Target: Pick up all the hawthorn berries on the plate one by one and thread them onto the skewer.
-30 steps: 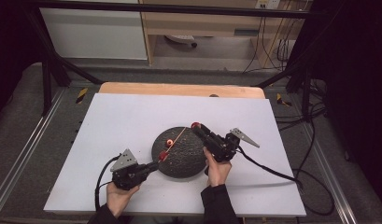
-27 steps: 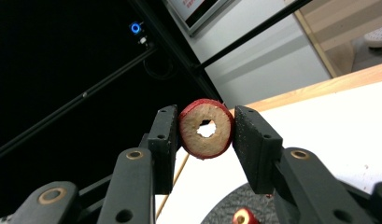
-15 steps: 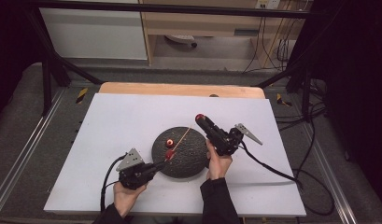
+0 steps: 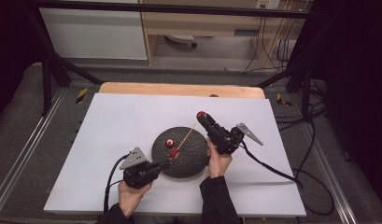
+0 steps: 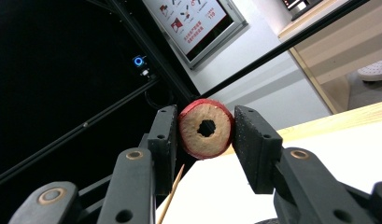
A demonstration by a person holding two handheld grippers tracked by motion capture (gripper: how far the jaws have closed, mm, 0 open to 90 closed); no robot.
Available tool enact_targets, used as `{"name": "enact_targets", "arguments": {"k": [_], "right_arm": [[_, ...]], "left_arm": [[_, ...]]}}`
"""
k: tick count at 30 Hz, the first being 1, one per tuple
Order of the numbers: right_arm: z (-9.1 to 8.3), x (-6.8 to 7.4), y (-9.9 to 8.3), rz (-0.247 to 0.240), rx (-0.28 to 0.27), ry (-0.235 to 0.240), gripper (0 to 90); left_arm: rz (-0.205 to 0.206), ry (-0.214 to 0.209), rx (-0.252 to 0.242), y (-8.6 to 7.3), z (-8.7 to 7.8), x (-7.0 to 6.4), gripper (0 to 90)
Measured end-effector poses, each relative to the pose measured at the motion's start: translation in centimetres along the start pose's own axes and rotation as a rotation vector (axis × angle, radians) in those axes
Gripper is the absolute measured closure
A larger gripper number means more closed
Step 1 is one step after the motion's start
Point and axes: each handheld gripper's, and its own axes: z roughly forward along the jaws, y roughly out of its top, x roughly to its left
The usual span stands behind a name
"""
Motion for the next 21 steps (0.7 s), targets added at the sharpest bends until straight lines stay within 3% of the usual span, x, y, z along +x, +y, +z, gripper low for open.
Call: {"name": "enact_targets", "arguments": {"k": [21], "right_arm": [[-0.03, 0.08, -0.42, -0.004, -0.009, 0.011, 61.4]], "left_arm": [[-0.041, -0.007, -0.013, 0.50, 0.95, -0.55, 87.9]]}}
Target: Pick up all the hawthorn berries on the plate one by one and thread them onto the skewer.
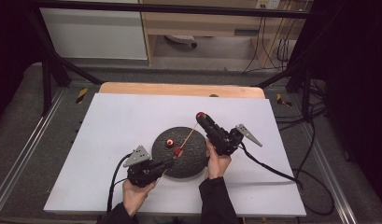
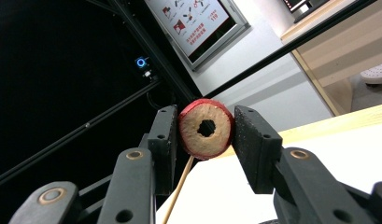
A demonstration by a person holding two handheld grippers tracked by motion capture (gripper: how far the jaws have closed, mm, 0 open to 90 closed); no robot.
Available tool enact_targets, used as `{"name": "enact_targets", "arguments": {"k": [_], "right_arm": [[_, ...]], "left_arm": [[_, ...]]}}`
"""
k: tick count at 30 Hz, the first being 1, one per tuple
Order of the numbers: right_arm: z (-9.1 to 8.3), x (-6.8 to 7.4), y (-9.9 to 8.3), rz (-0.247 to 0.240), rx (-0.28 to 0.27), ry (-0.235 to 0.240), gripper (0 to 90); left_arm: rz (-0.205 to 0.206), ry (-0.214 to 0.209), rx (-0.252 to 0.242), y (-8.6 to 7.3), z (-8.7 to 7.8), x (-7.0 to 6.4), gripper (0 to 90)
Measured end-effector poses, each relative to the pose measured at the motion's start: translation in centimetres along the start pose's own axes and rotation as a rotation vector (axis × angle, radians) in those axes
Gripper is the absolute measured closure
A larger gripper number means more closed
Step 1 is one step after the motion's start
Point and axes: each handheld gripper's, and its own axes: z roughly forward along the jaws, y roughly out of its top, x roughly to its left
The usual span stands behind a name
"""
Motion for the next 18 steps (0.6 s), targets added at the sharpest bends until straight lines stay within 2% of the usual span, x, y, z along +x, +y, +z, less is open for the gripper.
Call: {"name": "enact_targets", "arguments": {"k": [7, 11, 18], "right_arm": [[0.0, 0.1, -0.2, 0.008, -0.010, 0.010, 61.4], [0.0, 0.1, -0.5, 0.014, -0.013, 0.016, 61.5], [-0.1, 0.2, -0.9, 0.025, 0.000, 0.023, 61.5]], "left_arm": [[-0.034, 0.009, -0.026, 0.3, 0.4, -0.5, 88.0], [-0.030, 0.032, -0.041, 0.5, 0.6, -0.9, 88.0], [-0.034, 0.039, -0.042, 1.1, 1.1, -1.1, 88.0]]}}
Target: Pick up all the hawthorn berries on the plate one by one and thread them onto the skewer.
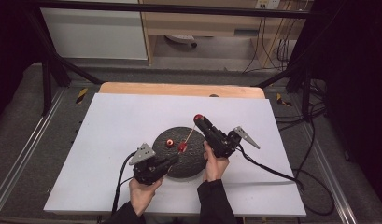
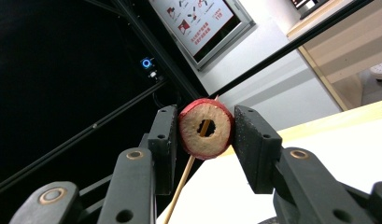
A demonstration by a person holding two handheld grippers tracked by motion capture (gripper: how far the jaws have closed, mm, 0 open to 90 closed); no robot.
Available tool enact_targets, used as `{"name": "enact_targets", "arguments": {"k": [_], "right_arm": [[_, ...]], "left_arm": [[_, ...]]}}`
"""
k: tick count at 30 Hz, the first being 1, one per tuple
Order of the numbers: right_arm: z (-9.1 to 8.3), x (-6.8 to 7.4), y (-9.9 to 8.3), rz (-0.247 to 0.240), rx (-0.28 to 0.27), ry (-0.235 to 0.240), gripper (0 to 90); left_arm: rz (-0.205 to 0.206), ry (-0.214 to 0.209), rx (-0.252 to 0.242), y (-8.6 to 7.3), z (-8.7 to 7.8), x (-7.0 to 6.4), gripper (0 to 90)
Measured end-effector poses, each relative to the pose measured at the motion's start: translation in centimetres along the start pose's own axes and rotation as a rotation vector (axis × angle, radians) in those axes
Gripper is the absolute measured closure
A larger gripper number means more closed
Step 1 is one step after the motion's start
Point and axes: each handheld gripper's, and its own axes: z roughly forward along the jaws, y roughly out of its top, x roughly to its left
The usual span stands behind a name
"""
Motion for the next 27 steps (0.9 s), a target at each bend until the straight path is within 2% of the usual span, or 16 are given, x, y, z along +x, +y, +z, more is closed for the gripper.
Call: {"name": "enact_targets", "arguments": {"k": [14, 20, 24, 27], "right_arm": [[-0.7, 0.5, -1.6, -0.024, 0.056, 0.016, 61.5], [-1.1, 0.7, -2.4, -0.040, 0.089, 0.022, 61.5], [-1.2, 0.7, -2.4, -0.044, 0.104, 0.024, 61.0], [-1.4, 0.9, -2.1, -0.067, 0.108, 0.016, 57.8]], "left_arm": [[-0.009, 0.001, 0.001, 1.1, 1.0, 0.5, 88.0], [0.009, 0.008, 0.012, 1.5, 1.4, 0.5, 88.0], [0.014, 0.005, 0.013, 1.5, 1.4, 0.5, 88.0], [0.018, 0.001, 0.015, 1.5, 1.1, 0.7, 88.1]]}}
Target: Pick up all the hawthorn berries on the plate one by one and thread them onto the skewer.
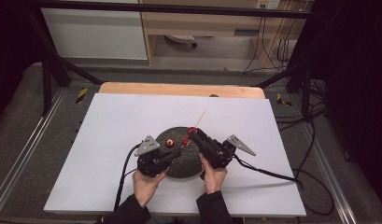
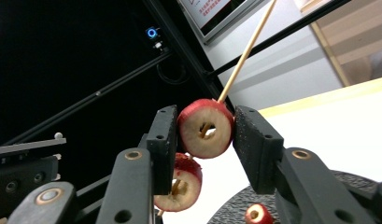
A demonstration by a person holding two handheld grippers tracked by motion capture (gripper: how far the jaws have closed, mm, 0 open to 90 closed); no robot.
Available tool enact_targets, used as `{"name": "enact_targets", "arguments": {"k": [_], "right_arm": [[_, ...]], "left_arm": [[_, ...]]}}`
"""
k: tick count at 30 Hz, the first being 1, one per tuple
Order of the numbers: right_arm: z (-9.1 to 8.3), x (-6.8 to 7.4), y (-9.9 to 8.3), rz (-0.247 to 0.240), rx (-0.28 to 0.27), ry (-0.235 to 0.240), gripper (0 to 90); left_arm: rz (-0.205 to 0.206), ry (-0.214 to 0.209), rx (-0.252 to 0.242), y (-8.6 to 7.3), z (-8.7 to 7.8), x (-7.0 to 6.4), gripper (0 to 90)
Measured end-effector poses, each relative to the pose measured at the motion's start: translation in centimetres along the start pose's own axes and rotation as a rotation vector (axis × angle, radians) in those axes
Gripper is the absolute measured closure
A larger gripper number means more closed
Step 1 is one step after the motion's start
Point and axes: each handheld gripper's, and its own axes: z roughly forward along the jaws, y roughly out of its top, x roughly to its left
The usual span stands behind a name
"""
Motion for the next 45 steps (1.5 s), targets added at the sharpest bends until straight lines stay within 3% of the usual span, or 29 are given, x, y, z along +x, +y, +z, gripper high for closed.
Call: {"name": "enact_targets", "arguments": {"k": [5, 9, 13, 19, 28, 45], "right_arm": [[-0.6, 0.2, 1.2, -0.057, 0.047, -0.025, 45.4], [-0.9, -0.1, 1.8, -0.098, 0.158, -0.049, 32.4], [-1.1, -0.4, 1.9, -0.171, 0.268, -0.093, 20.8], [-1.1, -1.1, 1.5, -0.252, 0.438, -0.145, 12.0], [-1.0, -1.6, 1.0, -0.311, 0.608, -0.178, 9.0], [0.3, -0.9, 0.5, -0.402, 0.763, -0.197, 6.5]], "left_arm": [[0.023, 0.005, 0.008, -0.4, -1.1, 0.8, 88.0], [0.039, 0.018, 0.028, -0.9, -2.1, 1.8, 88.0], [0.055, 0.037, 0.066, -1.5, -3.2, 2.8, 88.0], [0.080, 0.067, 0.123, -2.4, -4.8, 4.2, 88.0], [0.121, 0.110, 0.184, -3.8, -7.4, 5.6, 87.9], [0.100, 0.140, 0.216, -6.1, -10.7, 8.1, 87.9]]}}
